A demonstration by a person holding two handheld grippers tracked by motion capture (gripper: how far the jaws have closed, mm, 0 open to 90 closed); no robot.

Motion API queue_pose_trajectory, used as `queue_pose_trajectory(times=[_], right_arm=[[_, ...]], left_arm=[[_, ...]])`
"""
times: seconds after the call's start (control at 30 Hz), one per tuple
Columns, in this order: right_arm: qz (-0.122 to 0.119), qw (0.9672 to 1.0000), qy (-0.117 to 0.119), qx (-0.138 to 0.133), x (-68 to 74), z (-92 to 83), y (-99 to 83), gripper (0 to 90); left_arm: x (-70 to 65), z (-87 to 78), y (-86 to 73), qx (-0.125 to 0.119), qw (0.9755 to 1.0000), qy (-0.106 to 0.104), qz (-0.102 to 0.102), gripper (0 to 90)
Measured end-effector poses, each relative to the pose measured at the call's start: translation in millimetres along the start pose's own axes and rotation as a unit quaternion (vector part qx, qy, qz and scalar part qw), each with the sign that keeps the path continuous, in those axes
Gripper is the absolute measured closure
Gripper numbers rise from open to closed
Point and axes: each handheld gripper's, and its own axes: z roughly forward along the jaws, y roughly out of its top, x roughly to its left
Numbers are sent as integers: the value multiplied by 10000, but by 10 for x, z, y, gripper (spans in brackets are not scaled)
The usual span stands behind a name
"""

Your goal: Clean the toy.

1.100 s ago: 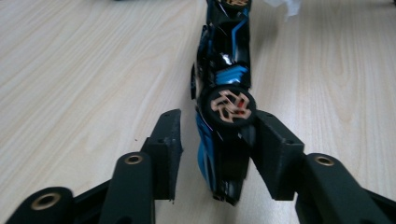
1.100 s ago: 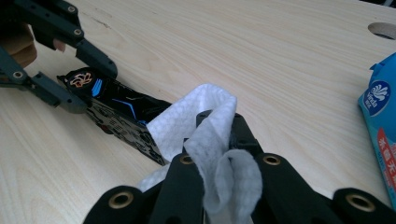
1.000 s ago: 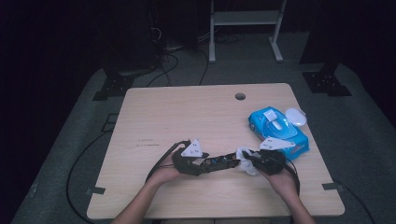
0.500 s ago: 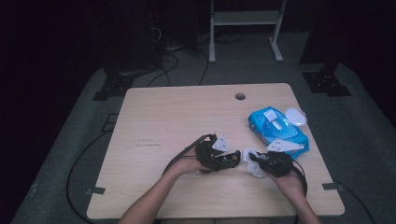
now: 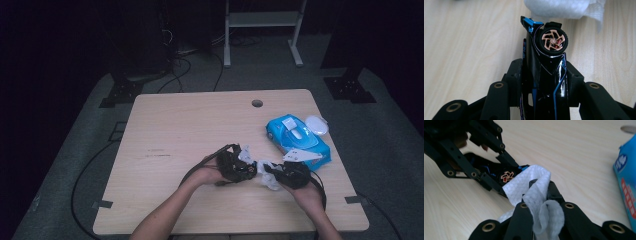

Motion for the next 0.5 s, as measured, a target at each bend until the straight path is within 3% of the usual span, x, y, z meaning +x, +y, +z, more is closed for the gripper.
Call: queue_pose_trajectory(times=[0.03,0.07,0.1,0.17,0.2,0.3,0.33,0.37,0.47,0.5], right_arm=[[12,9998,70,-159,27,-41,74,851],[-22,9997,85,-233,46,-59,112,851],[-31,9994,115,-312,70,-82,154,851],[-82,9987,178,-473,118,-124,233,851],[-82,9987,178,-473,118,-124,233,851],[-310,9961,237,-787,259,-230,452,851],[-310,9961,237,-787,259,-230,452,851],[-430,9949,257,-877,334,-257,559,851],[-541,9944,271,-862,410,-246,629,851],[-699,9935,325,-833,502,-195,697,851]], left_arm=[[10,-107,-15,-250,9997,4,-83,578],[10,-107,-15,-250,9997,4,-83,578],[11,-235,-28,-508,9986,36,-131,578],[10,-351,-48,-736,9971,44,-164,578],[10,-351,-48,-736,9971,44,-164,579],[-5,-554,-132,-1257,9918,85,-214,578],[-5,-554,-132,-1257,9918,85,-214,580],[-19,-591,-188,-1439,9891,110,-284,580],[-24,-600,-252,-1543,9875,127,-308,581],[-33,-587,-324,-1758,9835,87,-413,581]])
